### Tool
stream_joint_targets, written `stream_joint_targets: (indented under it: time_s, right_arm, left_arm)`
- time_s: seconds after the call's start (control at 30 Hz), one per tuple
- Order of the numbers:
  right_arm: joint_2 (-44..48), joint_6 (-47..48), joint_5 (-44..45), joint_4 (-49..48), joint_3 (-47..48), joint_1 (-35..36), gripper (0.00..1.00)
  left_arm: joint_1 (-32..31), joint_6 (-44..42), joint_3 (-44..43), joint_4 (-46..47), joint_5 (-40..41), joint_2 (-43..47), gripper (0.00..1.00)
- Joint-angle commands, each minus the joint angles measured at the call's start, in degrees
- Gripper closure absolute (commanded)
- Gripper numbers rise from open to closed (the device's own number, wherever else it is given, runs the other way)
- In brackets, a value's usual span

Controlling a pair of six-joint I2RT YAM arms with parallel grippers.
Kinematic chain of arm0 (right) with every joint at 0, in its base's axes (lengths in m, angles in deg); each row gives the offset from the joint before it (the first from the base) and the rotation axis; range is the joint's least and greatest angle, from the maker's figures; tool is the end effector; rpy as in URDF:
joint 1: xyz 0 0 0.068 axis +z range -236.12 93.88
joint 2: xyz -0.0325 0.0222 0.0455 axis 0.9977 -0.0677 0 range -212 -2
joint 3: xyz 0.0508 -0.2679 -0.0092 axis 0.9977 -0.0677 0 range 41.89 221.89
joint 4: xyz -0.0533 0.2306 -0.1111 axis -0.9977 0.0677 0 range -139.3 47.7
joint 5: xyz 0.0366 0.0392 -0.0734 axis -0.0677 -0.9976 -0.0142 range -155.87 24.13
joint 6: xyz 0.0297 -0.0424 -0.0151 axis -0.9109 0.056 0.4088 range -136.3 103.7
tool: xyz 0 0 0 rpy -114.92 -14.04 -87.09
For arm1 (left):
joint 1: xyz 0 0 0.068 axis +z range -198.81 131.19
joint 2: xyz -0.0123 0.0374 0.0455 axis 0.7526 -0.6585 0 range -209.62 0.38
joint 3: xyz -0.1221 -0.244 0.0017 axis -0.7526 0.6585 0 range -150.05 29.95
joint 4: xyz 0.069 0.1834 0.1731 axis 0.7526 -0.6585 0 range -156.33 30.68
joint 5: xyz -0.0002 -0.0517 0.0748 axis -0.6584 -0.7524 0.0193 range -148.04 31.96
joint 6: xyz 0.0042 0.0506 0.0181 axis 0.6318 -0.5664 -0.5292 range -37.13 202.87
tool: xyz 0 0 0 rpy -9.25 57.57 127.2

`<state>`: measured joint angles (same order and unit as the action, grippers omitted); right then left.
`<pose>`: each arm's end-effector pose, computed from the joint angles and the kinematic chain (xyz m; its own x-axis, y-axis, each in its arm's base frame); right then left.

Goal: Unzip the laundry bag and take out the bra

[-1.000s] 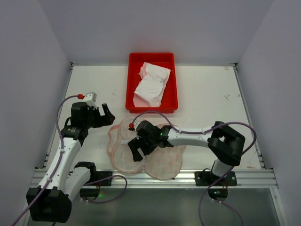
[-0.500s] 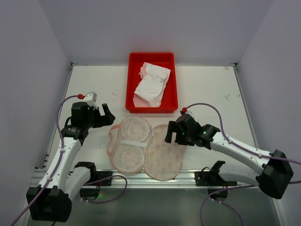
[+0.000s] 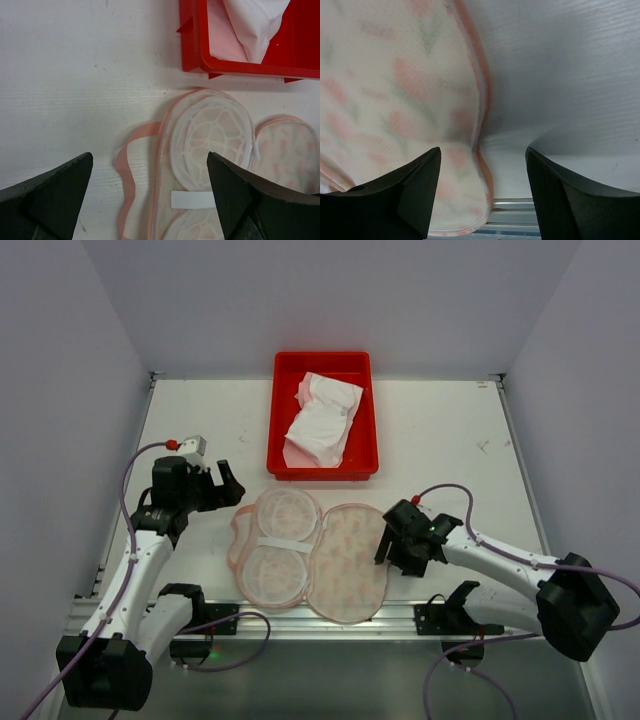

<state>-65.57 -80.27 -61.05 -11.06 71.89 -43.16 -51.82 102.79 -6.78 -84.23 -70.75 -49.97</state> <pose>0.1294 0.1164 0.1605 -0.8981 0.3871 -0.2087 0.3351 0.9096 0.2455 0.1881 -0.0177 0.2497 -0.6607 -0.2983 -0.6889 -0.0023 0.9185 -0.3955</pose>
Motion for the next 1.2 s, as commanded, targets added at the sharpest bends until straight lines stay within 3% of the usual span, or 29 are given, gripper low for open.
stream_joint_targets:
  time_s: [0.0, 0.27, 0.37, 0.43, 0.67, 0.83, 1.03, 1.17]
  right_arm:
    - [-4.09, -1.52, -1.73, -2.81, 0.94, -0.24, 0.30]
    - [-12.98, 1.91, -5.95, -6.77, 2.70, -0.24, 0.67]
    - [-11.33, 2.09, -5.26, -6.42, 2.78, -0.24, 0.92]
    - [-9.13, 3.83, -2.99, -3.27, 3.92, -0.16, 1.00]
    - [3.71, 10.17, 16.60, 17.47, 16.91, -0.68, 1.00]
    - [5.04, 16.05, 21.45, 24.95, 24.04, -1.56, 1.00]
    - [4.16, 28.88, 19.97, 25.13, 35.29, -1.48, 1.00]
    - [1.53, 35.39, 10.77, 19.80, 41.71, -1.48, 1.00]
  left_arm:
    - [0.46, -0.50, 0.17, 0.82, -0.65, 0.34, 0.00]
    - [0.46, -0.50, 0.17, 0.82, -0.56, 0.51, 0.00]
    - [0.46, -0.41, 0.17, 0.82, -0.47, 0.51, 0.00]
    - [0.46, -0.41, 0.17, 0.82, -0.47, 0.34, 0.00]
    - [0.46, -0.50, 0.17, 0.82, -0.56, -0.19, 0.00]
    - [0.46, -0.50, 0.17, 0.82, -0.56, -0.19, 0.00]
    - [0.46, -0.59, 0.26, 1.00, -0.65, -0.63, 0.00]
    - [0.46, -0.67, 0.17, 0.91, -1.09, -0.98, 0.00]
